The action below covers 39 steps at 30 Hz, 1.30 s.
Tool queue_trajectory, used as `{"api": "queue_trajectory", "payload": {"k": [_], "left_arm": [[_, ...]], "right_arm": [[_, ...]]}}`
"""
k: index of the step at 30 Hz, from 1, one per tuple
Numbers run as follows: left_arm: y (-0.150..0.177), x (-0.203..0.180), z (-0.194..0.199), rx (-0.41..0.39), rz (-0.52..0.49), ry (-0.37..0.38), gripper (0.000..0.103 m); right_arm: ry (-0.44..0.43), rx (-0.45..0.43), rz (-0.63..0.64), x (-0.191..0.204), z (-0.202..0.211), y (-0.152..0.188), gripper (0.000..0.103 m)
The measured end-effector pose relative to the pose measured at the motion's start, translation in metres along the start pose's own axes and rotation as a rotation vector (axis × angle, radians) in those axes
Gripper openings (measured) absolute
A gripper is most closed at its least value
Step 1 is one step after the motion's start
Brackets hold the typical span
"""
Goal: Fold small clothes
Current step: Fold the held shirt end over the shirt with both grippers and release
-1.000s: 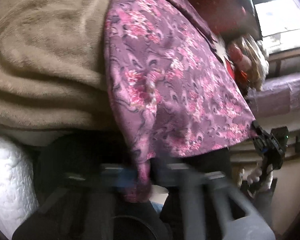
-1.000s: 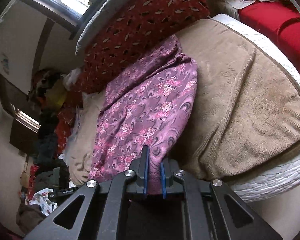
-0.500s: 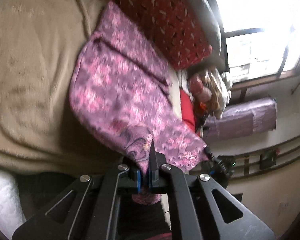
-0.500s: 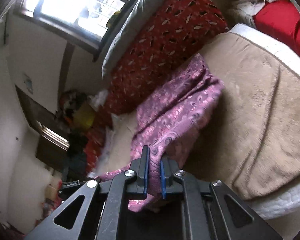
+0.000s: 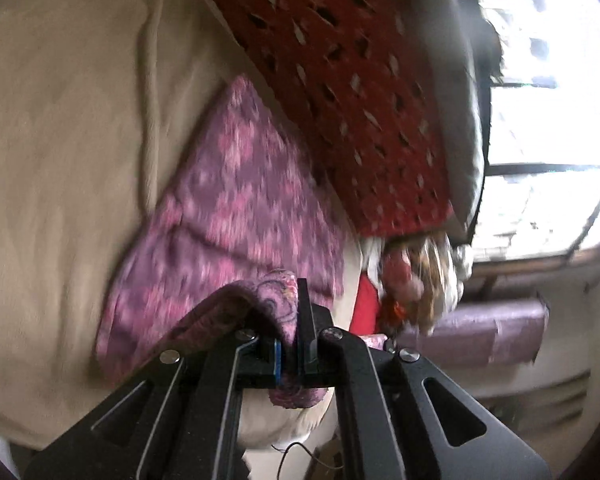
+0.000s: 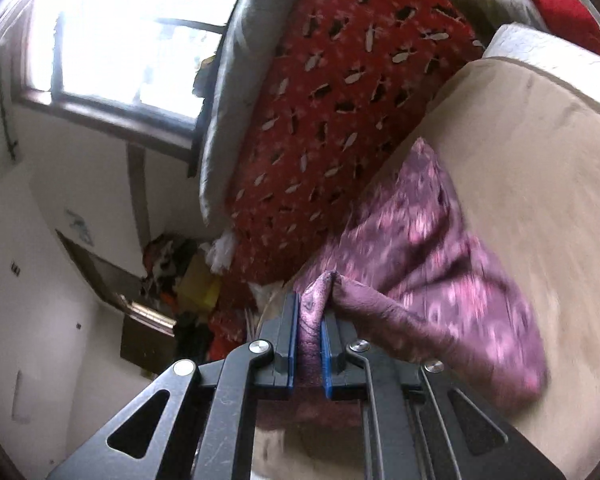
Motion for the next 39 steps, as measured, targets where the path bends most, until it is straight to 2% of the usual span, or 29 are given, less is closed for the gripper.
{"api": "queue_trajectory", "payload": {"k": [6,11,13,15,17,18,19,21,23,25,27,30,32,36,39], "left_arm": [[-0.073,-0.004,-0.043,-0.039,0.054,-0.059,0.002],[-0.123,0.006,-0.081,-0.054,0.105,-0.154,0.002],[-0.139,0.013,-0.096,-0.031,0.158,-0.164,0.002],[-0.15,0.013,-0.102,-0.015,0.209,-0.135,0.002],[-0.16,0.004,-0.097,-0.031,0.214,-0.11,0.003],[-0.163,0.0,-0.092,-0.043,0.211,-0.097,0.004],[-0.165,-0.005,-0.089,-0.045,0.207,-0.079,0.009],[-0.168,-0.009,-0.079,-0.06,0.201,-0.062,0.025],[-0.172,-0.008,-0.062,-0.12,0.189,-0.084,0.048],[-0.175,-0.004,-0.045,-0.161,0.177,-0.076,0.055],[-0.169,0.0,-0.038,-0.153,0.142,-0.077,0.055],[-0.148,0.003,-0.05,-0.09,-0.012,-0.2,0.055],[-0.131,0.007,-0.063,-0.044,-0.102,-0.271,0.055],[-0.112,0.014,-0.096,0.03,-0.147,-0.323,0.055],[-0.114,0.013,-0.117,0.038,-0.151,-0.373,0.055]], "right_arm": [[-0.002,-0.086,-0.105,-0.042,-0.058,-0.066,0.009],[0.053,-0.102,-0.201,-0.08,-0.1,-0.094,0.012],[0.112,-0.087,-0.253,-0.099,-0.116,-0.101,0.014],[0.146,-0.068,-0.293,-0.111,-0.128,-0.107,0.015],[0.163,-0.095,-0.303,-0.114,-0.13,-0.115,0.015],[0.163,-0.122,-0.299,-0.113,-0.128,-0.121,0.018],[0.168,-0.166,-0.294,-0.112,-0.122,-0.128,0.028],[0.164,-0.265,-0.314,-0.114,-0.103,-0.139,0.042],[0.179,-0.284,-0.313,-0.116,-0.092,-0.144,0.043],[0.22,-0.23,-0.254,-0.115,-0.086,-0.141,0.043],[0.287,-0.159,-0.173,-0.113,-0.083,-0.133,0.043],[0.367,-0.074,-0.072,-0.112,-0.086,-0.118,0.044],[0.387,-0.034,-0.032,-0.111,-0.093,-0.112,0.046],[0.422,-0.012,0.011,-0.106,-0.117,-0.11,0.049],[0.462,0.009,0.084,-0.098,-0.136,-0.11,0.05]]}}
Point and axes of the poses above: each gripper's, at about its wrist camera, not at the fingertips, and z roughly against the way its jaws point, x to its left, y to its underside, the point moved 6 cm from there along -z, roughly the way its jaws point, and after that the axes turned 7 degrees about -y, right-handed, at the moved point
